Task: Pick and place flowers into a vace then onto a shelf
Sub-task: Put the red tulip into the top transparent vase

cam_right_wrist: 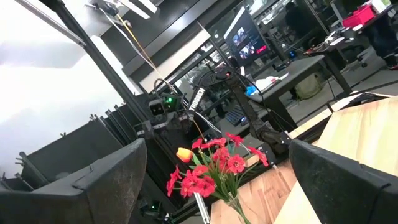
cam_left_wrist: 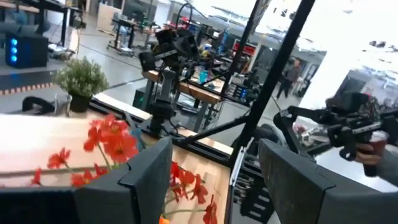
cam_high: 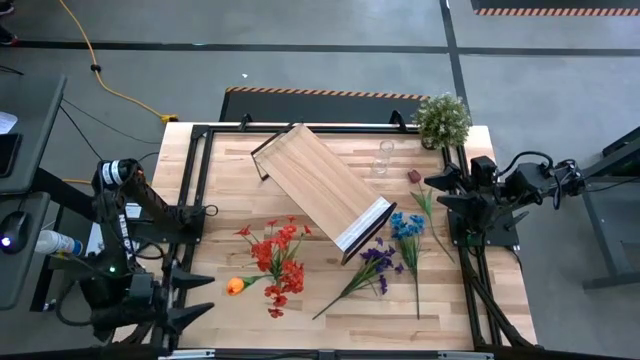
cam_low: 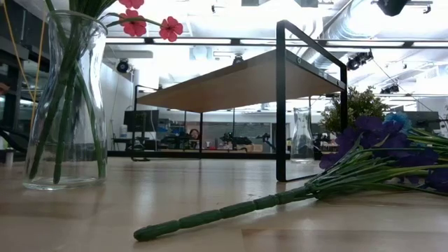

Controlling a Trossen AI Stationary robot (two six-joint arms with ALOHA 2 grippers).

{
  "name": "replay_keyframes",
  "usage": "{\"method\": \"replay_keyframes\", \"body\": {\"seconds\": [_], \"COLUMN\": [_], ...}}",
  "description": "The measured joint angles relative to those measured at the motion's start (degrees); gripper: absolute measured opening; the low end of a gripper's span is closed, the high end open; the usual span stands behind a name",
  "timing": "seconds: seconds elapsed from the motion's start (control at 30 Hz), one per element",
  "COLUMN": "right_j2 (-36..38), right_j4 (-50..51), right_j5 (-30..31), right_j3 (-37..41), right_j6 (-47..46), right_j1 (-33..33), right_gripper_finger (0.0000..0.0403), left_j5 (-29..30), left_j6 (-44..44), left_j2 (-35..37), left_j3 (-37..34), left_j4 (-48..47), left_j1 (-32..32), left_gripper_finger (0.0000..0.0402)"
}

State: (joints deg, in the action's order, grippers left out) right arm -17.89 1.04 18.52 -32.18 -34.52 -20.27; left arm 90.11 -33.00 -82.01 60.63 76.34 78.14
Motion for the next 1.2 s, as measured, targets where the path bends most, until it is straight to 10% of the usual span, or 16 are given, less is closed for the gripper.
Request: {"method": "replay_keyframes", "body": {"seconds": [0.5,1.2], "right_j2": [0.0,0.0], "right_j4": [1.1,6.9], "right_j5": [0.0,0.4], "right_j3": [0.0,0.0], "right_j6": [-0.4,-4.2], "right_j1": [0.0,0.0], "right_gripper_finger": [0.0381,0.0381], "left_j5": [-0.2,-0.2], "left_j6": [-29.9,-30.2], "left_j2": [0.5,9.0], "left_j3": [15.6,16.4], "left_j4": [0.0,-7.8], "left_j1": [-1.7,-9.9], "left_gripper_finger": [0.0272,0.0273]}}
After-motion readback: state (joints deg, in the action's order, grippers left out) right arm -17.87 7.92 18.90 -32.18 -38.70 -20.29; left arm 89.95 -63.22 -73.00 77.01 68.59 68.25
